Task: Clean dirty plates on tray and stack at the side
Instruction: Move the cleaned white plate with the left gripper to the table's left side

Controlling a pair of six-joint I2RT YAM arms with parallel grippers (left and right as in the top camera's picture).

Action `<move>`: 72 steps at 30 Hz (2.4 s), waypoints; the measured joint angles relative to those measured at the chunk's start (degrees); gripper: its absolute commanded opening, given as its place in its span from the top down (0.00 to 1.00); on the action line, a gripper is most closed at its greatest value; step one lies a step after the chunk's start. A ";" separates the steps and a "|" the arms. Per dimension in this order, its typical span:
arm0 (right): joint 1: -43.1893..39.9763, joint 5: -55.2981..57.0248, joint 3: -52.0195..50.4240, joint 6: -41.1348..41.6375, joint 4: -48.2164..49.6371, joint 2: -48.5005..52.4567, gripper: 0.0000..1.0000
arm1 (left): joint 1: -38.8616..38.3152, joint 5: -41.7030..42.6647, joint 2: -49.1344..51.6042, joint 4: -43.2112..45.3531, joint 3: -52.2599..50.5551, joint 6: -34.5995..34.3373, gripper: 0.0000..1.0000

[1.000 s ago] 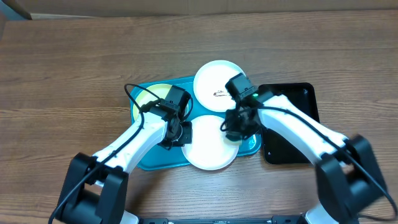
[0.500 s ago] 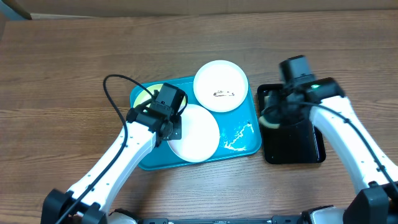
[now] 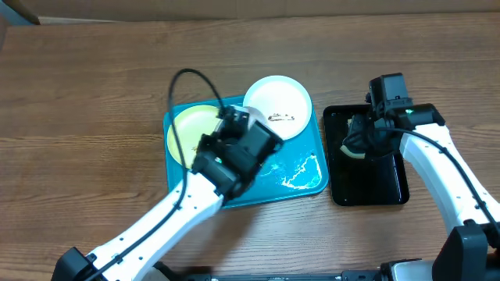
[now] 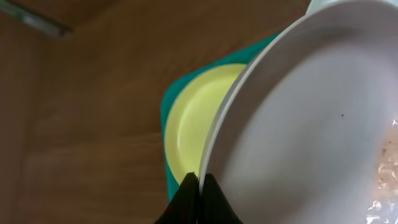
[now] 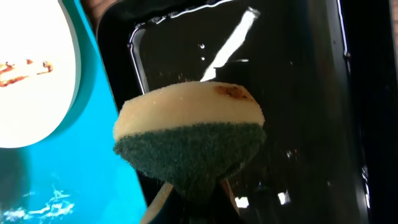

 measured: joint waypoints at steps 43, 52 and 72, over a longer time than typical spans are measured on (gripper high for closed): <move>-0.02 4.66 -3.54 -0.83 5.11 10.25 0.96 | 17.31 25.18 -3.80 1.07 0.20 1.03 0.96; -0.66 -4.31 -3.39 -3.63 8.02 15.06 0.96 | 31.74 42.62 -3.89 -1.62 0.22 0.31 0.96; -1.68 -5.46 -0.26 -0.35 2.80 15.93 0.96 | 36.57 44.54 -3.89 -3.82 0.24 -0.72 0.96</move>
